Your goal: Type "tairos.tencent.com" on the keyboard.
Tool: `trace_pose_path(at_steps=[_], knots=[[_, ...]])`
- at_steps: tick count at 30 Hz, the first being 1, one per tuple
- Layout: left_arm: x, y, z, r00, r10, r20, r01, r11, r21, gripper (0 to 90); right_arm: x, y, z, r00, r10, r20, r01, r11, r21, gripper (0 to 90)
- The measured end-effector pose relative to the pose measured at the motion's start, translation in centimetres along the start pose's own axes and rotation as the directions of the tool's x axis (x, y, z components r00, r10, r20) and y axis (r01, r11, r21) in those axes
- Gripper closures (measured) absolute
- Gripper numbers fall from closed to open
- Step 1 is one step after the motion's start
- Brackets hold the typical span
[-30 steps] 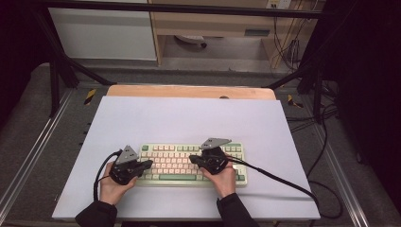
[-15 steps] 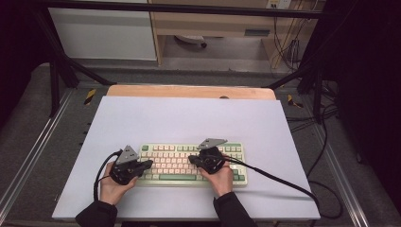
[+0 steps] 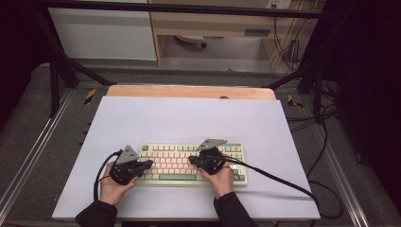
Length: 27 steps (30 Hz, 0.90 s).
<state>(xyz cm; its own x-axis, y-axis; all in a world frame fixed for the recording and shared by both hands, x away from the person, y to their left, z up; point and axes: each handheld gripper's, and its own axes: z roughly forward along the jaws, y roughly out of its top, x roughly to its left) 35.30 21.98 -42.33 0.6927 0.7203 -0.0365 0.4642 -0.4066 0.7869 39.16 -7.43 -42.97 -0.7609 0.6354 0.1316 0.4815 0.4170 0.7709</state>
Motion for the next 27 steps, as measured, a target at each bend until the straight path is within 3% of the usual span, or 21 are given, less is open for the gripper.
trace_pose_path(at_steps=[13, 27], knots=[[-0.2, 0.1, 0.0, 1.0, 0.0, 0.0, 0.0, 1.0, -0.002, 89.8, -0.1, -0.1, -2.3, 0.9999, -0.009, -0.01, 0.009, 1.0, 0.002, 90.0], [-0.8, 1.0, 0.2, 1.0, 0.006, 0.0, -0.006, 0.9999, -0.009, 89.8, -1.2, -1.8, -5.2, 0.9999, 0.008, -0.014, -0.008, 1.0, -0.01, 90.0]])
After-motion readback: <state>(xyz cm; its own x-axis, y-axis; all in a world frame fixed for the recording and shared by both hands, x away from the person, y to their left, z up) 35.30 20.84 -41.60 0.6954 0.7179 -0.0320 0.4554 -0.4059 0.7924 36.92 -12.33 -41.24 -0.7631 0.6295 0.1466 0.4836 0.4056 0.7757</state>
